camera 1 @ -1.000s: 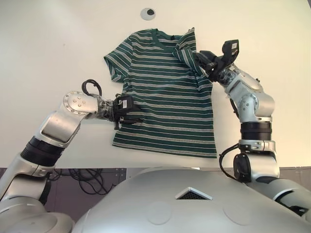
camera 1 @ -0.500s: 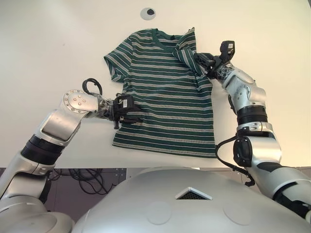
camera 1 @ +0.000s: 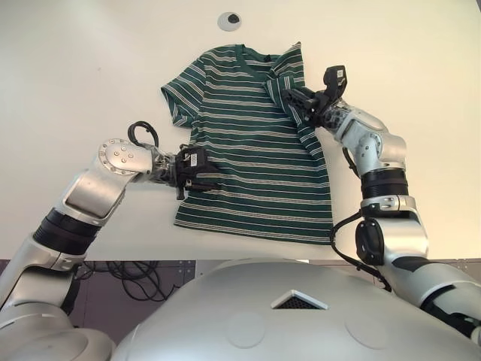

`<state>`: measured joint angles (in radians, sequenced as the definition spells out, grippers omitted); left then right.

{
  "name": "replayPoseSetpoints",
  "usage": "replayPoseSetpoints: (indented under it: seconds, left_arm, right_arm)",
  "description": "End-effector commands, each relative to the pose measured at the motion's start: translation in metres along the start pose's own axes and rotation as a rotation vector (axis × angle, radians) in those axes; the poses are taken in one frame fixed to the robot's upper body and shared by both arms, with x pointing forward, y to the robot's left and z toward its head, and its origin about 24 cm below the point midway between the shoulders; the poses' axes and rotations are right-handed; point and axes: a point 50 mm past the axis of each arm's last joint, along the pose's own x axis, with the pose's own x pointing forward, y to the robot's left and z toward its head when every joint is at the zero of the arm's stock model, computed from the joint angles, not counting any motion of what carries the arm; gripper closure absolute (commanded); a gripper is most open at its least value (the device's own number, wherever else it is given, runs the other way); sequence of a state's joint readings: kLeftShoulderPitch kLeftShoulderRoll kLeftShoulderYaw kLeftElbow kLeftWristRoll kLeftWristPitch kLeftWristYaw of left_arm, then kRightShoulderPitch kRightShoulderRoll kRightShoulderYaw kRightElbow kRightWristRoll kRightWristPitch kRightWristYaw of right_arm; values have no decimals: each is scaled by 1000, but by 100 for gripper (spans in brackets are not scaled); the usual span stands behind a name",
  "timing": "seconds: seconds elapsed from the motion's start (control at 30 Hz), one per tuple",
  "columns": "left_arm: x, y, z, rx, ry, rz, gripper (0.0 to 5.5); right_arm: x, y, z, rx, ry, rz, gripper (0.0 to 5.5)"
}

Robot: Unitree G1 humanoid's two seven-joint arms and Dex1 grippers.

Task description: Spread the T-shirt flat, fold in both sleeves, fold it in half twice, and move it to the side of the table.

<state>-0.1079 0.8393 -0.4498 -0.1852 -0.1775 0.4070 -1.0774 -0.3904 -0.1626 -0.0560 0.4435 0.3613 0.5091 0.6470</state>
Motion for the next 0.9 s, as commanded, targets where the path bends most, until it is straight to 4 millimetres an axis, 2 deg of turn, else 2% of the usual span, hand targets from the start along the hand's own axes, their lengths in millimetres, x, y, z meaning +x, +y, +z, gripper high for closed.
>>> replayPoseSetpoints:
  seconds: [0.03,0.23,0.4,0.53,0.6,0.7,0.9]
  left_arm:
    - [17,-20,-43,-164,175,-68,357]
    - [17,-22,-44,-173,173,-60,357]
    - [17,-24,-44,-177,174,-56,357]
    - [17,-27,-45,-182,173,-59,357]
    - [17,-28,-45,-186,172,-58,357]
    - [17,-29,-44,-190,168,-54,357]
    - [14,-28,-45,-189,170,-44,357]
  right_arm:
    - [5,13,0,-37,-2,12,457]
    - [6,1,-7,-135,80,-106,547]
    - [-2,5,5,-87,-38,-56,547]
    - [-26,0,27,-12,-235,-94,547]
    - [-39,-6,31,15,-287,-147,547]
    - [-63,-19,28,56,-336,-259,547]
    - [-103,-16,10,101,-430,-452,547]
